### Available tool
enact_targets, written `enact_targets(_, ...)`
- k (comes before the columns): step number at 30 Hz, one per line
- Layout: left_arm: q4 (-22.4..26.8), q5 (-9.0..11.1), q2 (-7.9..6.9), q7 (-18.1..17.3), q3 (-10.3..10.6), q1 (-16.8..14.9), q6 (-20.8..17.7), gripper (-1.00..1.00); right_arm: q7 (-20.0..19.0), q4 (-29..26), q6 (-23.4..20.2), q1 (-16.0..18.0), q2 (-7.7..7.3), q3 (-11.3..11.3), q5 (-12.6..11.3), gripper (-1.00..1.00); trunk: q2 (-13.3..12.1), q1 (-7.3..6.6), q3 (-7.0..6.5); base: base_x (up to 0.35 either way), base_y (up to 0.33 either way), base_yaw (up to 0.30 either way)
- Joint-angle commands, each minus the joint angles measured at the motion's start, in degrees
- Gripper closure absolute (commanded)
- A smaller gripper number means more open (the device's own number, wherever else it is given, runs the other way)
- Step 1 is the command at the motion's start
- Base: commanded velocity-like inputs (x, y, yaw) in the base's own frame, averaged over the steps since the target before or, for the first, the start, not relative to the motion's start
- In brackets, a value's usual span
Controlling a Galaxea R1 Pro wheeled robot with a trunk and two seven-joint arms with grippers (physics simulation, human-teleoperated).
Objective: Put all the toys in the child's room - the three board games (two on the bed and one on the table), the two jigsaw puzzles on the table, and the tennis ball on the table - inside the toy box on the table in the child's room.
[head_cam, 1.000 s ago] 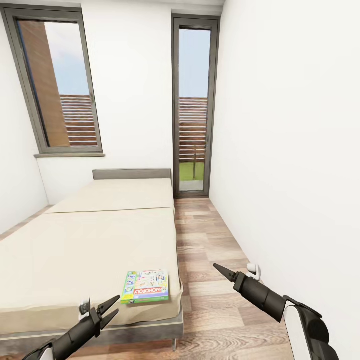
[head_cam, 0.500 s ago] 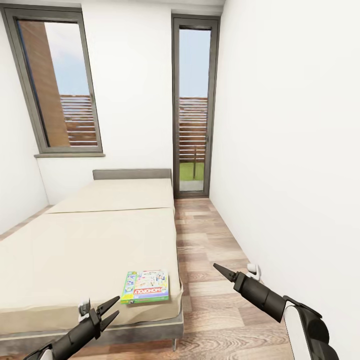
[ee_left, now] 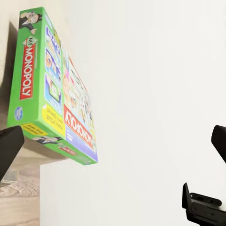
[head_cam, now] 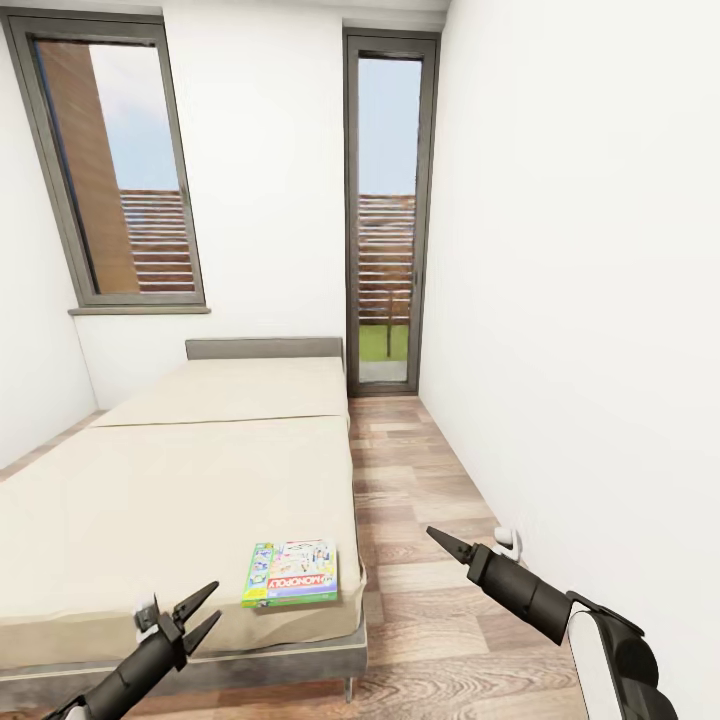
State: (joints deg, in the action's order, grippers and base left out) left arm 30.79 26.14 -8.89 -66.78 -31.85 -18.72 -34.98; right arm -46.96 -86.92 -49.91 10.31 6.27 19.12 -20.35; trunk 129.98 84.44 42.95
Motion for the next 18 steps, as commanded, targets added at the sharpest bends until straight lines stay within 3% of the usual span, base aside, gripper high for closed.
enact_targets(1, -0.02, 0.13, 0.00, -0.12, -0.19, -0.03, -0.53, -1.00, -0.24, -0.01, -0.28, 0.05, 0.06, 0.13, 0.05, -1.00, 0.03, -0.01, 0.06, 0.000, 0.000, 0.000)
enact_targets(18, -0.02, 0.14, 0.15, 0.42, -0.83, -0.01, -0.74, -1.00, -0.28, -0.01, -0.28, 0.06, 0.06, 0.13, -0.03, -1.00, 0.03, -0.01, 0.06, 0.000, 0.000, 0.000)
